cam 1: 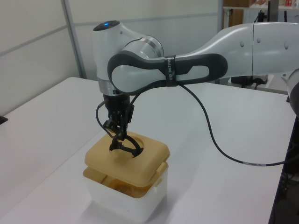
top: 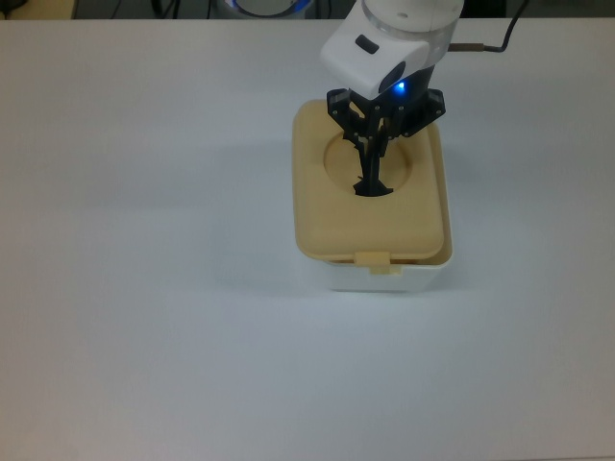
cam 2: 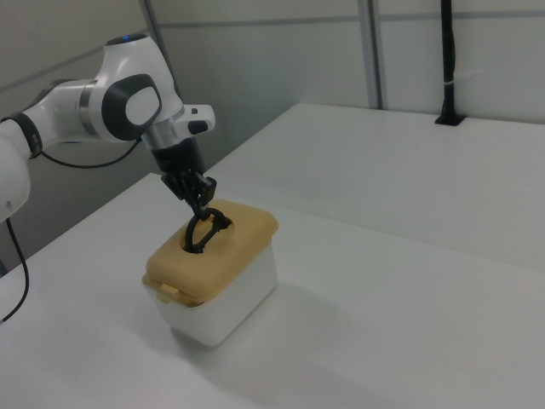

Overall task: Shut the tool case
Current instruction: 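Lower the lid onto the box rim and align it to seat, then open the gripper, release the handle and raise the gripper away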

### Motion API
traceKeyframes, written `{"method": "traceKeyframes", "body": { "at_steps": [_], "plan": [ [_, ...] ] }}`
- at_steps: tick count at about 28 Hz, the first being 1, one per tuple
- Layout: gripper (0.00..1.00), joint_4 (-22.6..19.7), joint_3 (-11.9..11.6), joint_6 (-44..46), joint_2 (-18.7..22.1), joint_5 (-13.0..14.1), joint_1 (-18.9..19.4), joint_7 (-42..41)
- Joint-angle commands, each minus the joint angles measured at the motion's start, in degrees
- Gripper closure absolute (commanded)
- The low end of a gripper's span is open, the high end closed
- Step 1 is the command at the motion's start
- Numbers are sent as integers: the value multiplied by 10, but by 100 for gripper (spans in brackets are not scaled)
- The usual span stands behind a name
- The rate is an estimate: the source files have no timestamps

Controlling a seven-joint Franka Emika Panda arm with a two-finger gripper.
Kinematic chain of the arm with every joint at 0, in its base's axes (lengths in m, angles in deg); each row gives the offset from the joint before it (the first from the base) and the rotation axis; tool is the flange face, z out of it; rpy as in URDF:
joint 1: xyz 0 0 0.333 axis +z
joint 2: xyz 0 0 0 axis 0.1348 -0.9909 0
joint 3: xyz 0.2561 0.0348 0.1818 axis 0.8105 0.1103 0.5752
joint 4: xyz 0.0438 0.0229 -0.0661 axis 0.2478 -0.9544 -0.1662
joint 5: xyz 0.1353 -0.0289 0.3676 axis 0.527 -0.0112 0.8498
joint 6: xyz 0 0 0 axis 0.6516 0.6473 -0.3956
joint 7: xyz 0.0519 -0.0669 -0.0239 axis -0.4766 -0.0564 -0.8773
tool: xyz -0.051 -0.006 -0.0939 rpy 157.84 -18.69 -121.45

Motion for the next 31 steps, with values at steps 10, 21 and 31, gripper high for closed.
{"method": "traceKeyframes", "body": {
  "at_steps": [10,21,31],
  "plan": [
    [100,-4,10,13,-1,-1,4,12],
    [0,-11,10,11,-1,-10,17,29],
    [0,-11,10,14,-1,-19,17,29]
  ]
}}
